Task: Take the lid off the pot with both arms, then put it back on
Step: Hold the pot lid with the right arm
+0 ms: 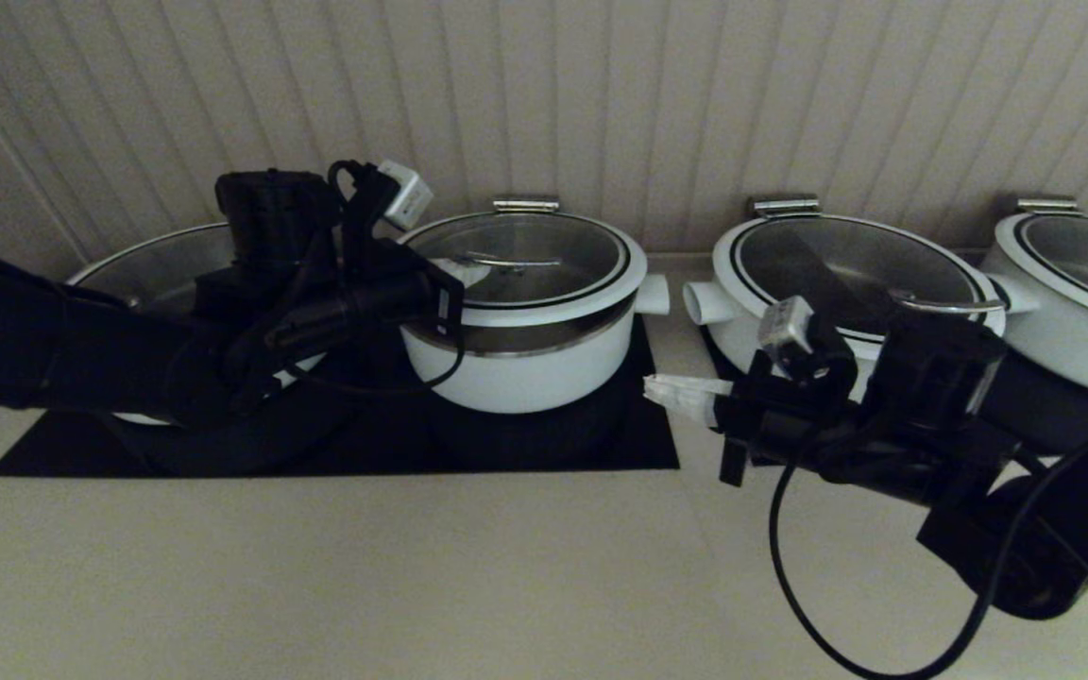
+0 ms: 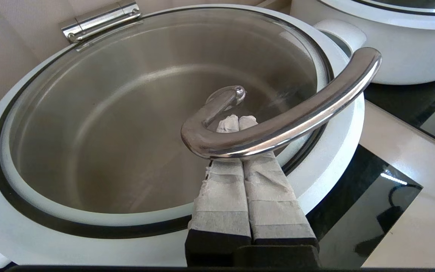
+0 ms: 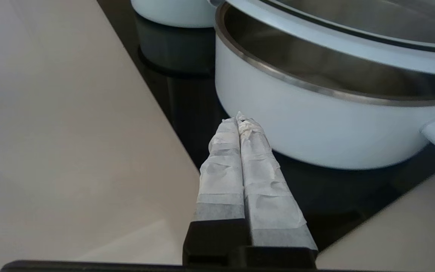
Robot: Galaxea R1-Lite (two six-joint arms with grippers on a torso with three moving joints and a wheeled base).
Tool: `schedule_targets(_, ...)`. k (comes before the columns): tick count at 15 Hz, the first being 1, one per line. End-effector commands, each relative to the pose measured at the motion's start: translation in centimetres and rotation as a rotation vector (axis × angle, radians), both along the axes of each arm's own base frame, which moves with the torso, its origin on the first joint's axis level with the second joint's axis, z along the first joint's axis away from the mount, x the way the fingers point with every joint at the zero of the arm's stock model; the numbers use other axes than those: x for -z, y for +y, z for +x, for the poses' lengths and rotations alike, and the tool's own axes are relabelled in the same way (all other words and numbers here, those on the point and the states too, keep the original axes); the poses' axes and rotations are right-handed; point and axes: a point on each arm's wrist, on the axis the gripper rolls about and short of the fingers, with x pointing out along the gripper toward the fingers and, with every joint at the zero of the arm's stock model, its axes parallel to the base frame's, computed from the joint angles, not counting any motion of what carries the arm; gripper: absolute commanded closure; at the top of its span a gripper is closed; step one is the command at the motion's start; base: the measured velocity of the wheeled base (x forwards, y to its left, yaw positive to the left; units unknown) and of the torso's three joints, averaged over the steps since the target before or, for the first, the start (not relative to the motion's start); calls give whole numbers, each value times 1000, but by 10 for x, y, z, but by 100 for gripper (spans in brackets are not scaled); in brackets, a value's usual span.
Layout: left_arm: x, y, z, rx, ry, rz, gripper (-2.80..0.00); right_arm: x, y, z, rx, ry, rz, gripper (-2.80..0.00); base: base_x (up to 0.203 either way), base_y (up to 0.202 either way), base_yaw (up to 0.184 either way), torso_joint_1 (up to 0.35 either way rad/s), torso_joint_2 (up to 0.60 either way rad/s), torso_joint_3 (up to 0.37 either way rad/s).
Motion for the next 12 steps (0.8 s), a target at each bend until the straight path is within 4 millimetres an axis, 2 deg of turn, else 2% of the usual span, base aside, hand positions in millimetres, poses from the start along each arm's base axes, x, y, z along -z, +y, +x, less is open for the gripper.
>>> schedule_targets(1,0,0,0,2,-3,0,0,3,8,15,-2,-19,8,0,0,0,0,0,0,0)
schedule_targets(4,0,0,0,2,-3,0,0,2,17,35,13,-65,32,0,0,0,0,0,0,0)
schedule_targets(12,1,0,2,1,-3,0,0,12,28,58,21,-72,67,0,0,0,0,0,0,0)
